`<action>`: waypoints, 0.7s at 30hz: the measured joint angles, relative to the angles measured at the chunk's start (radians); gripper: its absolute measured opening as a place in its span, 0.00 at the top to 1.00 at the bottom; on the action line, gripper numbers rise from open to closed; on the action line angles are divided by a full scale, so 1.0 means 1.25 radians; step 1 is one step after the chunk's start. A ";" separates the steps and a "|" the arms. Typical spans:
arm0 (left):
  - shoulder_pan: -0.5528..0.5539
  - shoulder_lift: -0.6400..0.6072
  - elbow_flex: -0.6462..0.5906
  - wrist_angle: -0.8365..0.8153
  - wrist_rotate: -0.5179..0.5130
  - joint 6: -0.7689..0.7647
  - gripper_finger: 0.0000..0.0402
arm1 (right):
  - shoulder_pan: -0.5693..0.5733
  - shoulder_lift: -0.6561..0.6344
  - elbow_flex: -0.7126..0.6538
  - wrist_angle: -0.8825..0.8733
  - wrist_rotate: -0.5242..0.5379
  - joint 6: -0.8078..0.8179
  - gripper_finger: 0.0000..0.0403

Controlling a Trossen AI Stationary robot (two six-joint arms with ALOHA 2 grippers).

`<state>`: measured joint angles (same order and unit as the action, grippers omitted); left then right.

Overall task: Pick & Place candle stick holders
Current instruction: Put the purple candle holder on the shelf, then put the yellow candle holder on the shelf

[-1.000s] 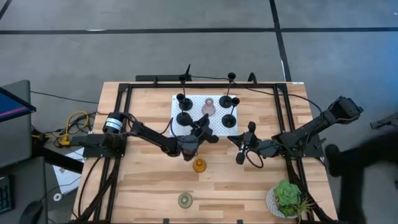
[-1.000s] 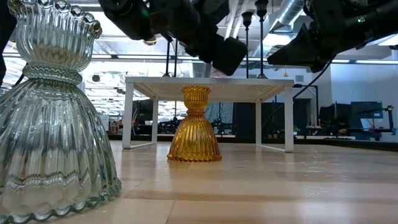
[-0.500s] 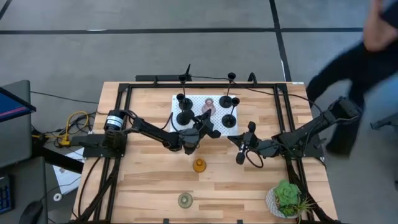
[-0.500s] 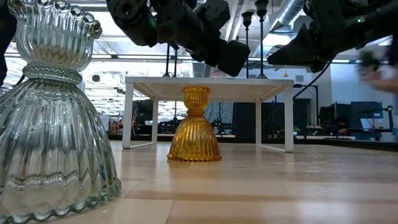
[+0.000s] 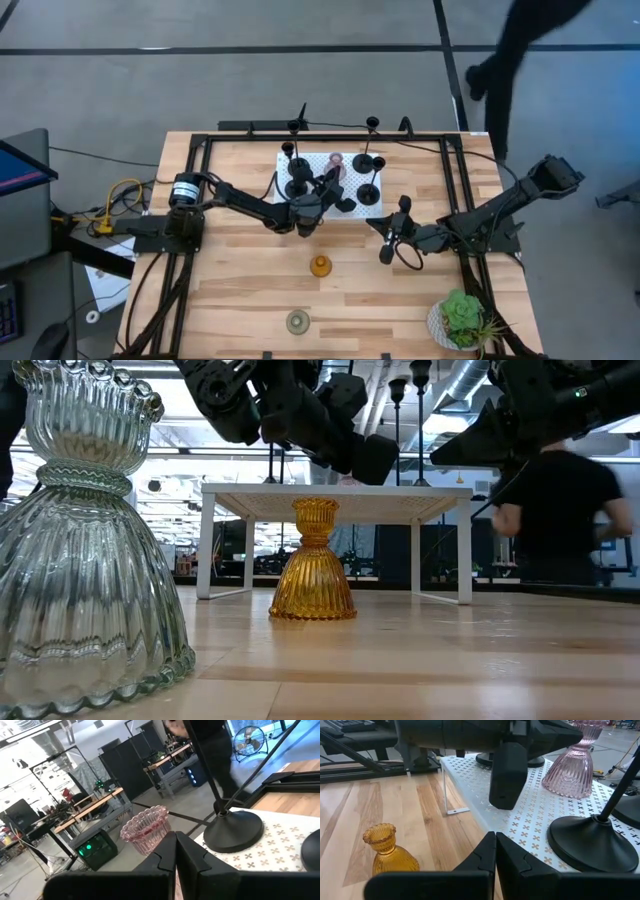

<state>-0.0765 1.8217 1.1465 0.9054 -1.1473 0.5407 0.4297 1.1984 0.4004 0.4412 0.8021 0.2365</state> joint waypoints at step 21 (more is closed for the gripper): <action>-0.189 0.000 0.000 0.000 -0.137 0.101 0.99 | 0.007 0.000 0.000 0.000 -0.010 0.000 1.00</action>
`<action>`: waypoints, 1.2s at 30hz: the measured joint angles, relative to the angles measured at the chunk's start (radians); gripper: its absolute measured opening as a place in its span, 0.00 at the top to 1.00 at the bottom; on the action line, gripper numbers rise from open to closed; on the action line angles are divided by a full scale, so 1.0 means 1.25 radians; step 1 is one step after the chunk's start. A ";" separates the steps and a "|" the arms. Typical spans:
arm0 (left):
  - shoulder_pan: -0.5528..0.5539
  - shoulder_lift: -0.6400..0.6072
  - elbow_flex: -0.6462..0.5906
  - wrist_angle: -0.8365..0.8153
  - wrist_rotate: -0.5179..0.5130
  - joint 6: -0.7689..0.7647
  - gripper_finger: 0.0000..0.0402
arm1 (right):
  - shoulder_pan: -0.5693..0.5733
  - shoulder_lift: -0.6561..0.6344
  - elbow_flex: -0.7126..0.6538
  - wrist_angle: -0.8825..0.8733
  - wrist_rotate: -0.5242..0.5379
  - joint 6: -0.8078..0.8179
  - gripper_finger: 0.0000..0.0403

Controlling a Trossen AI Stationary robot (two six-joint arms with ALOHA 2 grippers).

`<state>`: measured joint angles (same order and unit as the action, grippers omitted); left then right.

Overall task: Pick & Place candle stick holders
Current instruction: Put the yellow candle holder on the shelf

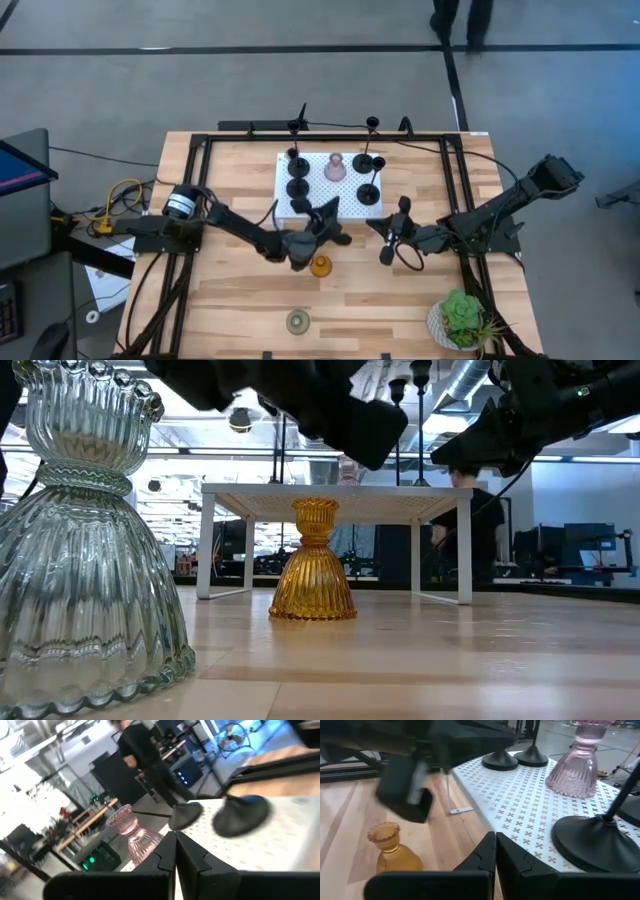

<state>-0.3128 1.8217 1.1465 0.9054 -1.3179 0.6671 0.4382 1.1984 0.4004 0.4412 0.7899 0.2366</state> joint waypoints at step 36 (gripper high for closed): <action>-0.211 -0.498 -0.688 -0.001 0.569 -0.456 0.99 | 0.004 0.000 0.000 -0.014 -0.047 -0.009 1.00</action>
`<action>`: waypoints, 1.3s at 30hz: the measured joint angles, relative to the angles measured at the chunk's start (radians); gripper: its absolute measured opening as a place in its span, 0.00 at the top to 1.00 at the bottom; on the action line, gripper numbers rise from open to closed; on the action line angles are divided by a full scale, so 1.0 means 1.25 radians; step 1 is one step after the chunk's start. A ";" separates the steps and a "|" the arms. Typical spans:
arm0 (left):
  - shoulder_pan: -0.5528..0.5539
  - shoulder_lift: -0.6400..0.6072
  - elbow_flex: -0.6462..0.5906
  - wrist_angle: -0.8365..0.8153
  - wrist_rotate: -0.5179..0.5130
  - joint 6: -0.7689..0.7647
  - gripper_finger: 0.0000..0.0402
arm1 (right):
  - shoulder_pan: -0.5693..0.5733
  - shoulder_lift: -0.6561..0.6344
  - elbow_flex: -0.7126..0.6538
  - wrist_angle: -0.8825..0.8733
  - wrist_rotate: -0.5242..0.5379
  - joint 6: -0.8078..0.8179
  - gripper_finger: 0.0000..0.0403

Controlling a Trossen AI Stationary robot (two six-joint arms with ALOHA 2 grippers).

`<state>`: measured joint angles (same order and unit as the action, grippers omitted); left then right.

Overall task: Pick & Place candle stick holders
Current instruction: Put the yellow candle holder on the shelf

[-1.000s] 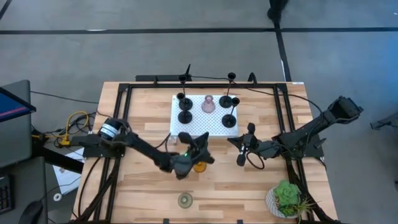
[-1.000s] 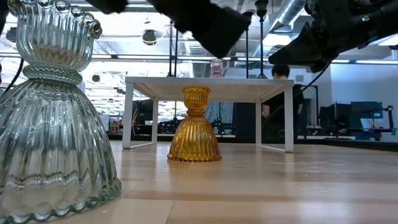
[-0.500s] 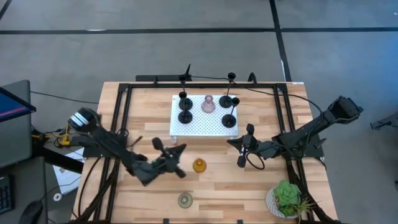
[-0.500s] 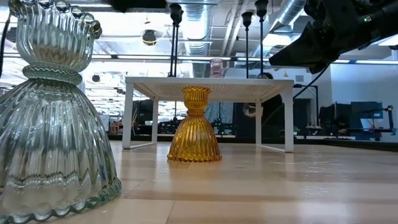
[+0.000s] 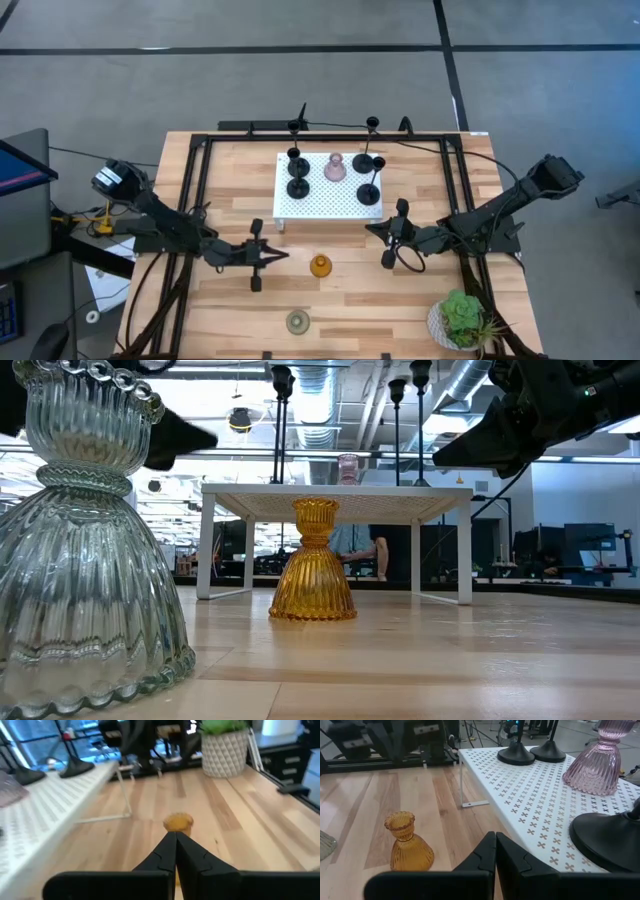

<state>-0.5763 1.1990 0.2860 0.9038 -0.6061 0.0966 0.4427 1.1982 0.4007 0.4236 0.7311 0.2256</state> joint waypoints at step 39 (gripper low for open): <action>0.121 0.148 0.007 0.032 0.323 -0.028 0.86 | -0.016 0.000 0.000 -0.022 -0.001 0.002 1.00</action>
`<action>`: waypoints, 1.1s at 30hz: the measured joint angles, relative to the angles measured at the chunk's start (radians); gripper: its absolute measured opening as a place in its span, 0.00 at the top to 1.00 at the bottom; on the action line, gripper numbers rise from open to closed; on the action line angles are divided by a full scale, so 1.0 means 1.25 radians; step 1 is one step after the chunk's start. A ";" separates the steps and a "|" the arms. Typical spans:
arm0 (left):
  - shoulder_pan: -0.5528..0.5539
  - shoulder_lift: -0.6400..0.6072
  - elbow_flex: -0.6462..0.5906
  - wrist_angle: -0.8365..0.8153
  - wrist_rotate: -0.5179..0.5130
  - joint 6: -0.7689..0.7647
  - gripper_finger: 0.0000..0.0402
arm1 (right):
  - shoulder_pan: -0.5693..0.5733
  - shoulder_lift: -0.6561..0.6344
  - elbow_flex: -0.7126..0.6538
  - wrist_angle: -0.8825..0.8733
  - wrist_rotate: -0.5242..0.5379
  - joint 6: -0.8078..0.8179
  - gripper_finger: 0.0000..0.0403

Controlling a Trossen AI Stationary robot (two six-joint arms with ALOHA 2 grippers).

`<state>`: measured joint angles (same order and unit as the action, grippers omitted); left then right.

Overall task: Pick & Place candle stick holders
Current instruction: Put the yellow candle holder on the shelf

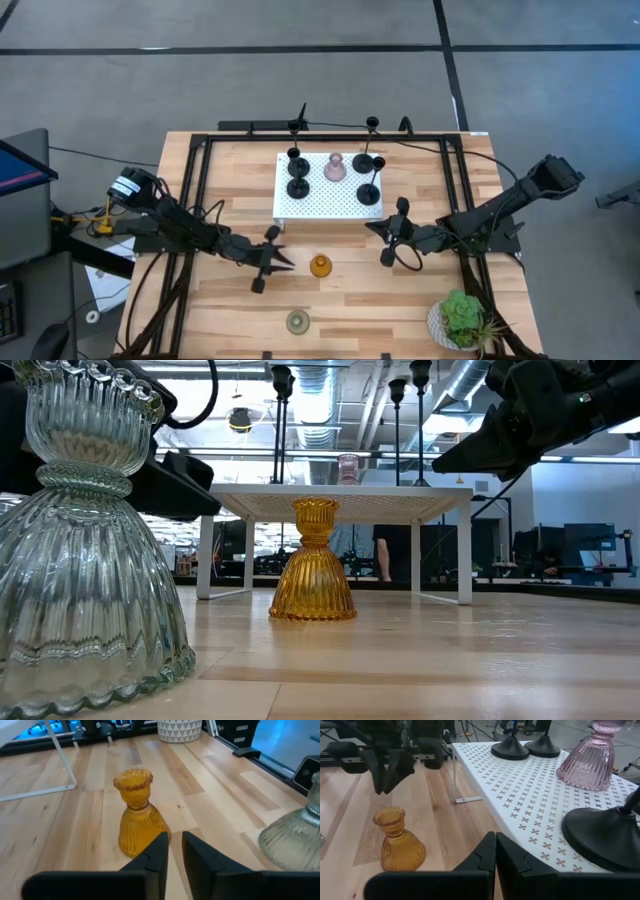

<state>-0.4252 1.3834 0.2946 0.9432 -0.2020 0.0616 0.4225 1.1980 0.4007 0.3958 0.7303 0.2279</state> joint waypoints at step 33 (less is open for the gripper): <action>0.096 0.214 0.161 0.038 0.024 0.001 0.73 | 0.001 0.000 0.000 -0.006 0.000 0.000 1.00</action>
<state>-0.3054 1.6512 0.4953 0.9913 -0.1715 0.0623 0.4240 1.1980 0.4007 0.3878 0.7298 0.2283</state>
